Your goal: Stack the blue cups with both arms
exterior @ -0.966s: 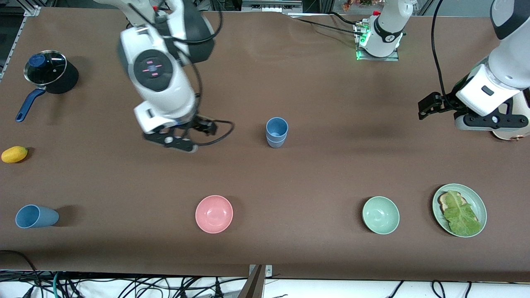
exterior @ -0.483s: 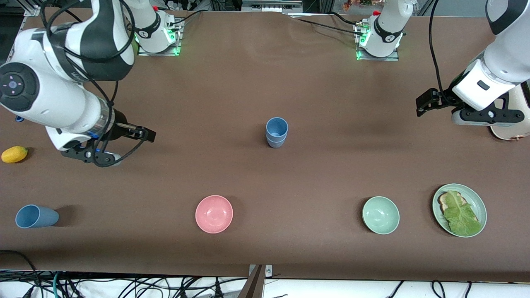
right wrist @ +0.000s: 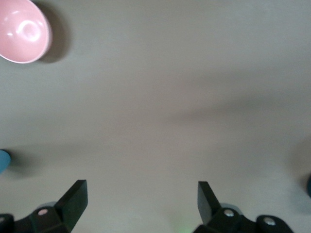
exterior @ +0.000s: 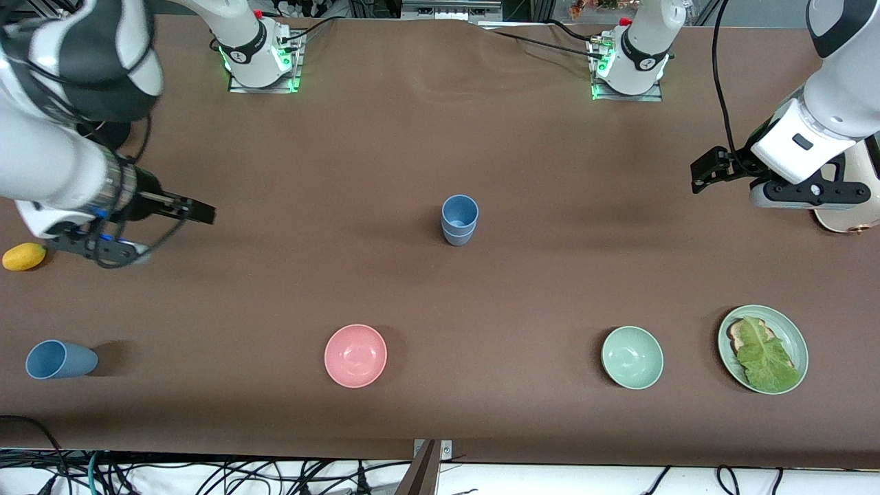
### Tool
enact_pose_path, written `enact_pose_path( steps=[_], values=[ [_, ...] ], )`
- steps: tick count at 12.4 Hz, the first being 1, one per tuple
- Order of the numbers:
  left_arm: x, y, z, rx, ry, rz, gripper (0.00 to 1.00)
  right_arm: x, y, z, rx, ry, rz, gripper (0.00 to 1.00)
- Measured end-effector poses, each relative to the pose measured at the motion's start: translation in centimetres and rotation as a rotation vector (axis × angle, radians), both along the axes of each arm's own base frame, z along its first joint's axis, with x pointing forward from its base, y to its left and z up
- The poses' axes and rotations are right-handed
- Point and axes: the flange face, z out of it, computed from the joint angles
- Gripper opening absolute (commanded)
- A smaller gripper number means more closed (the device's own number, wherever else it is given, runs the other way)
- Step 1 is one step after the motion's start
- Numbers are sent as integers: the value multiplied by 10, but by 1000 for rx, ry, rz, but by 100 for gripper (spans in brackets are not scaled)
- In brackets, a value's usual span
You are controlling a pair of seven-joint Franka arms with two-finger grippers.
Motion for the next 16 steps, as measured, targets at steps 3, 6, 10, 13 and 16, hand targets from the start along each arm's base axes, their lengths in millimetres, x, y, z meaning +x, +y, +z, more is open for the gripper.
enact_pose_path(
  steps=[3, 6, 10, 13, 16],
  values=[
    [0, 1, 0, 0, 0, 2, 100, -39, -46, 24, 45, -18, 35, 100],
    [-1, 4, 0, 1, 1, 6, 100, -68, -62, 44, 44, -44, 56, 100],
    [-1, 4, 0, 0, 0, 6, 100, -70, -56, 47, 16, -56, 78, 100],
    [0, 5, 0, 1, 1, 9, 100, -70, -58, 47, 2, -57, 87, 100],
    [0, 5, 0, 1, 1, 9, 100, -70, -58, 53, -2, -67, 105, 100]
  ],
)
